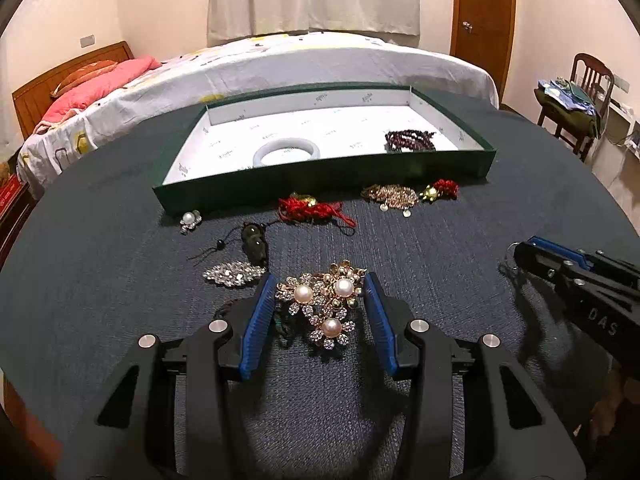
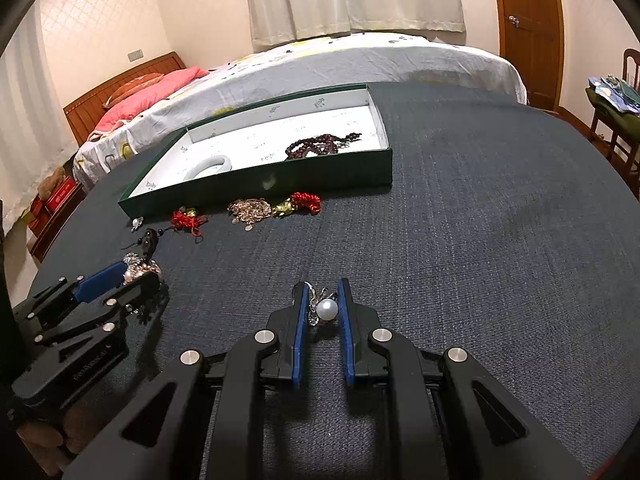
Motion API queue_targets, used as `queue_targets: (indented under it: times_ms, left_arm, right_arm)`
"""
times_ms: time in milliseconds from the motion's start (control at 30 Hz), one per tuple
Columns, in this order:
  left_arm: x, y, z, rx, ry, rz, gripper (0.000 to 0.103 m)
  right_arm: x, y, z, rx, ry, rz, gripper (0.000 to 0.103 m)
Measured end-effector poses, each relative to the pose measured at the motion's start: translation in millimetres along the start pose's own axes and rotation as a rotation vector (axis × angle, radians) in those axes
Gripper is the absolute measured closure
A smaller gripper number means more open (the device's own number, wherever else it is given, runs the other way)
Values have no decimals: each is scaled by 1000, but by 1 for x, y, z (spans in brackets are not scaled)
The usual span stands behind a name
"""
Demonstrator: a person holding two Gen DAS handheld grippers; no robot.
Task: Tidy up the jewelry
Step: 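Close the left tool on the gold pearl flower brooch and lift it, then carry the brooch with the left tool over the box while the right tool carries the ring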
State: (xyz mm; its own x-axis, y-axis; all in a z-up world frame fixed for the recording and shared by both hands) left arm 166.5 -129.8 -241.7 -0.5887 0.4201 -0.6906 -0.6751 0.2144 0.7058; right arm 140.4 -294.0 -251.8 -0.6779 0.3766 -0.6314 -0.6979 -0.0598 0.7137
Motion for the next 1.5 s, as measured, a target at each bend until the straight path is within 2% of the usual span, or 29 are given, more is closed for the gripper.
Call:
queue_targets:
  times_ms: [567,967,1233,1500]
  left_arm:
    - [-25,38,16,0,40,-93,59]
    - [-49,47,39,-25,71,-142,59]
    - [-68,43,59,-43,87,-166,59]
    - [-98,20,83,-67,79,-189,59]
  right_arm:
    - [-14,17,16,-20,15,-42,88]
    - [-34,21,36,-46,41,-66,88]
    - [-60,16,60,-87,62,-94,88]
    - [-93,-8,90,-125,98,-114,88]
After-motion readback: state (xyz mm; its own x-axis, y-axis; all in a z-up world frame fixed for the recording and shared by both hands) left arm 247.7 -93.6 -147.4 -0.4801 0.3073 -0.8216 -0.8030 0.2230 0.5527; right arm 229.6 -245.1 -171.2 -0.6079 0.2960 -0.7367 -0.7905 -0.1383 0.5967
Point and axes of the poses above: each gripper's, at about its wrist camera, not at the fingertips, and y roughly against the way its jaws point, z to its left, x to its underside, the point moved 9 cm from there along -y, roughly the way its jaws point, and after that the axes turned 10 degrees about -y, right-handed, at the moved point
